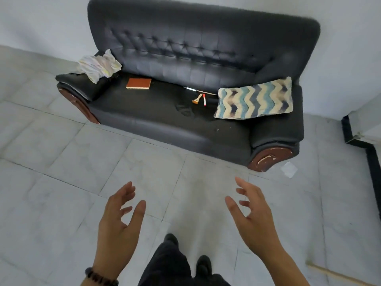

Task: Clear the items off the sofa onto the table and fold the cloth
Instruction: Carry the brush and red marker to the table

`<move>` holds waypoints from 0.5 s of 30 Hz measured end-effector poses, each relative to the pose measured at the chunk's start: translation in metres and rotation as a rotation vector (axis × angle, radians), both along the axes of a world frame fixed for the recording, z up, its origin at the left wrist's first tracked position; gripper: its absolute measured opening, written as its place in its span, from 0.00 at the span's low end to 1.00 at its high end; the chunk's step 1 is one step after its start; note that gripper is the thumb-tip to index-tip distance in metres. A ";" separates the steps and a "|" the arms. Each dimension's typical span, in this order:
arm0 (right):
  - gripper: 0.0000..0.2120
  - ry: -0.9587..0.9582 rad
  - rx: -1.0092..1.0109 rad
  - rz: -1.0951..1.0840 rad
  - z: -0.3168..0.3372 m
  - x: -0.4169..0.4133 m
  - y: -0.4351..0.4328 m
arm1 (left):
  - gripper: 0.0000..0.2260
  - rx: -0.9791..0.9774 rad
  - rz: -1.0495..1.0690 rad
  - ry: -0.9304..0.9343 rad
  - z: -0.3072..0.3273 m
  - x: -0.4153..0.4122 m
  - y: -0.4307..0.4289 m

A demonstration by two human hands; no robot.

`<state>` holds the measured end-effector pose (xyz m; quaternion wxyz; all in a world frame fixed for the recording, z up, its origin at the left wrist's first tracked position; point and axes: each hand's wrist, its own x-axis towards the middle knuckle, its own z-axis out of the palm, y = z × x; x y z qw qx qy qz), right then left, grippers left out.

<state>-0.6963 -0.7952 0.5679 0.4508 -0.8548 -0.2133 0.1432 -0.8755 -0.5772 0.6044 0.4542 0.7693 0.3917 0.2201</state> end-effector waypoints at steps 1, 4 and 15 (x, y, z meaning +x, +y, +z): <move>0.24 -0.004 -0.010 0.018 -0.001 0.020 0.019 | 0.22 -0.006 0.019 -0.005 -0.004 0.015 0.016; 0.24 -0.005 -0.058 0.043 -0.011 0.079 0.078 | 0.22 -0.030 0.045 -0.005 -0.026 0.064 0.068; 0.23 0.010 0.003 -0.194 -0.016 0.267 0.244 | 0.19 -0.034 -0.185 0.055 -0.025 0.312 0.273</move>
